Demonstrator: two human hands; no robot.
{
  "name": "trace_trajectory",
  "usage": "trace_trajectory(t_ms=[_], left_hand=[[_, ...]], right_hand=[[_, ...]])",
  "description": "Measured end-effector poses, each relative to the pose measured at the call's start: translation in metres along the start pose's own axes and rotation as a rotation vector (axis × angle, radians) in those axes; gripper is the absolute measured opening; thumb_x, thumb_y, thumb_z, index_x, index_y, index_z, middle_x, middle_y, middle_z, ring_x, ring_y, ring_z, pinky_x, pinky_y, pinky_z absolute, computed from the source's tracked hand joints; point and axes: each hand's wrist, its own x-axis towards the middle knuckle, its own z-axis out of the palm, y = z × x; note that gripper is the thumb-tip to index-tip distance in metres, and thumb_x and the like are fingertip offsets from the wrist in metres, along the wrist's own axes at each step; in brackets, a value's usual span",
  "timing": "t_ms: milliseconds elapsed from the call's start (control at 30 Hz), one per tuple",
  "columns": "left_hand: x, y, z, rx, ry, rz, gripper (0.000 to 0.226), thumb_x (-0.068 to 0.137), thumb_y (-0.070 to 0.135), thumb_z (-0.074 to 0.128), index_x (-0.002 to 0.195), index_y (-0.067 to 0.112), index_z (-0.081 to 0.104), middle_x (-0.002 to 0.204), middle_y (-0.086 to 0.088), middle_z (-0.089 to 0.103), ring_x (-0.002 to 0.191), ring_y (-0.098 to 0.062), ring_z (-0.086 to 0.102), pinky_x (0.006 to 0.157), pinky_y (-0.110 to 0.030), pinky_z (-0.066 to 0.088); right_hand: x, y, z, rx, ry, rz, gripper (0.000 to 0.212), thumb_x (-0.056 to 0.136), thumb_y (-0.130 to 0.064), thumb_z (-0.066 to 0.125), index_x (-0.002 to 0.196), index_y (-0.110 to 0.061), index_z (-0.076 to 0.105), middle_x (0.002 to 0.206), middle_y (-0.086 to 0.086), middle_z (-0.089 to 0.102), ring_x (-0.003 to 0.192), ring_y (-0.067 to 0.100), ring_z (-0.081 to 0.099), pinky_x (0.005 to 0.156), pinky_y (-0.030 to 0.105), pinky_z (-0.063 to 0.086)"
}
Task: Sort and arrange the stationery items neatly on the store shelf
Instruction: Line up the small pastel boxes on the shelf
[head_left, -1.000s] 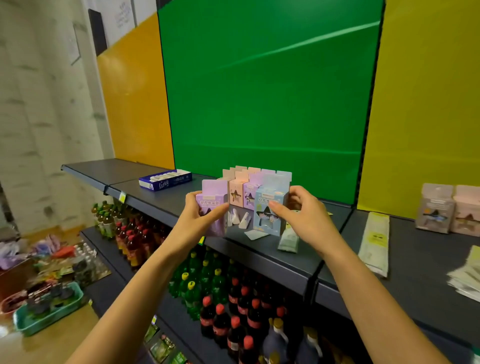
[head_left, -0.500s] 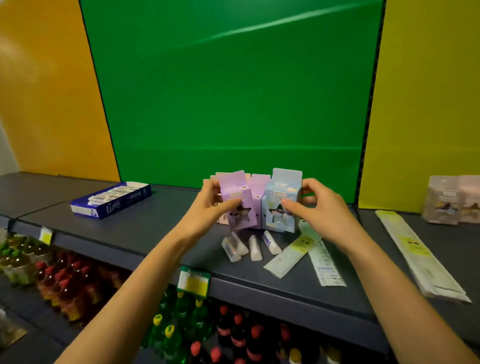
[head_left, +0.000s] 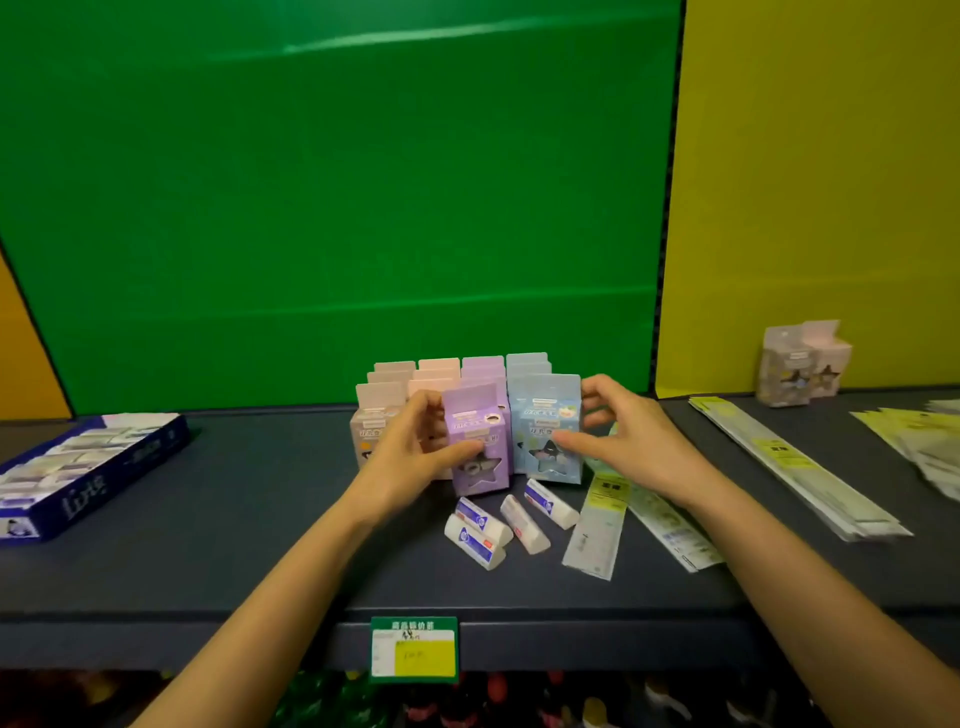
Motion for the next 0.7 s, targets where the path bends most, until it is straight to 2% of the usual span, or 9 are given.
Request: trace_trajectory(t_ms=[100,200,300,500,700], left_hand=[[0.002,-0.003,0.0,0.04,0.005,0.031,0.034,0.076,0.005,0.069,0.099,0.017,0.048,0.096,-0.001,0.063,0.084,-0.009,0.063,0.074,-0.015,0.055],[0.0,-0.005,0.001,0.07,0.025,0.082,0.037,0.074,0.003,0.072,0.099,0.014,0.047,0.091,0.001,0.063,0.074,0.001,0.061,0.07,-0.01,0.051],[-0.004,-0.004,0.003,0.101,0.04,0.119,0.036,0.075,0.004,0.071,0.099,0.015,0.047,0.089,0.008,0.063,0.075,0.008,0.061,0.069,-0.007,0.049],[-0.007,-0.002,0.004,0.132,0.062,0.124,0.035,0.078,0.004,0.068,0.105,0.014,0.048,0.087,0.007,0.061,0.074,0.008,0.059,0.069,-0.008,0.05],[-0.009,0.002,0.002,0.151,0.093,0.108,0.036,0.076,0.006,0.071,0.103,0.017,0.05,0.086,0.008,0.06,0.07,0.009,0.057,0.068,-0.011,0.052]], right_hand=[[0.002,0.002,0.004,0.009,-0.012,0.012,0.041,0.077,-0.022,0.072,0.112,-0.017,0.051,0.11,0.001,0.063,0.094,0.013,0.062,0.078,0.026,0.051],[0.003,0.003,0.004,0.028,-0.005,0.018,0.043,0.076,-0.022,0.073,0.11,-0.02,0.048,0.106,-0.002,0.063,0.09,0.009,0.062,0.074,0.019,0.05],[0.001,0.001,0.002,0.032,-0.006,0.024,0.043,0.075,-0.023,0.074,0.107,-0.021,0.046,0.099,-0.007,0.062,0.085,0.003,0.06,0.069,0.016,0.049],[-0.001,0.006,0.002,0.094,-0.021,0.044,0.042,0.074,-0.021,0.075,0.109,-0.019,0.05,0.099,-0.006,0.063,0.082,0.004,0.063,0.067,0.018,0.05],[-0.001,0.011,0.011,0.14,-0.044,0.051,0.037,0.078,-0.02,0.07,0.108,-0.025,0.049,0.101,-0.008,0.061,0.091,0.009,0.064,0.072,0.018,0.051]])
